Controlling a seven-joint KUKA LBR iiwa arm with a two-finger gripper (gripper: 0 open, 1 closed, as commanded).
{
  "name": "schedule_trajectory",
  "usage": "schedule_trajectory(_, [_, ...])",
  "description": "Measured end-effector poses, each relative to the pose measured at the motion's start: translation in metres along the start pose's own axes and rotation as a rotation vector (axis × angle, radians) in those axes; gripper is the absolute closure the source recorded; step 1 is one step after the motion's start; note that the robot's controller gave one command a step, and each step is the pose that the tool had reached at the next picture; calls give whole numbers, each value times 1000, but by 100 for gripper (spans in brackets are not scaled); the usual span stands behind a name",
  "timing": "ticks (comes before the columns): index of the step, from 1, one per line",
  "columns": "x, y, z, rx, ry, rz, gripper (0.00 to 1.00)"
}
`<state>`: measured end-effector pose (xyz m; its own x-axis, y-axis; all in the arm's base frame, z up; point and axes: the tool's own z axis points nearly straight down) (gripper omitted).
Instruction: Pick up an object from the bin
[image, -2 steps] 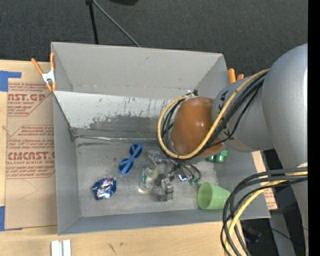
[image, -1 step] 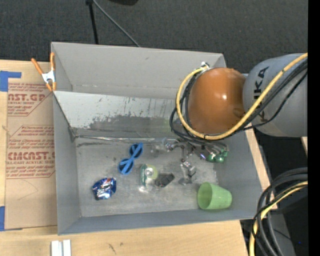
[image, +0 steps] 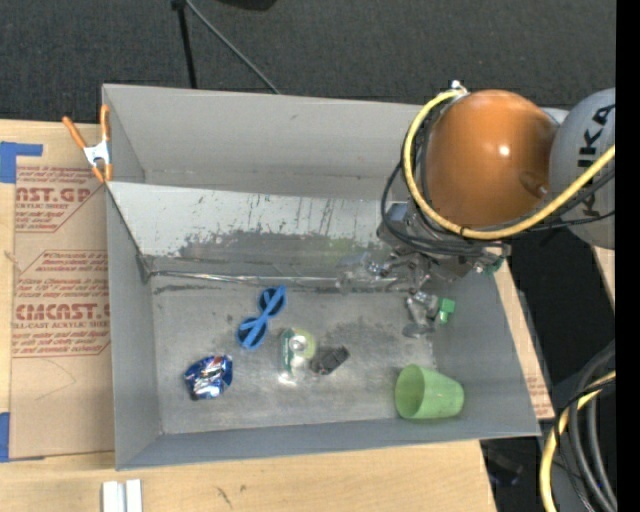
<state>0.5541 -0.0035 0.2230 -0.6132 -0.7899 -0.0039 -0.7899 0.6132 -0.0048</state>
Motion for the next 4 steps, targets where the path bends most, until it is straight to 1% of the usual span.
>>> schedule_trajectory(1, [74,13,94,-11,8,131,0])
schedule_trajectory(2, [83,-7,133,4,-7,104,0])
schedule_trajectory(3, [106,5,143,-9,10,-242,0])
schedule_trajectory(4, [107,6,151,-6,2,-243,100])
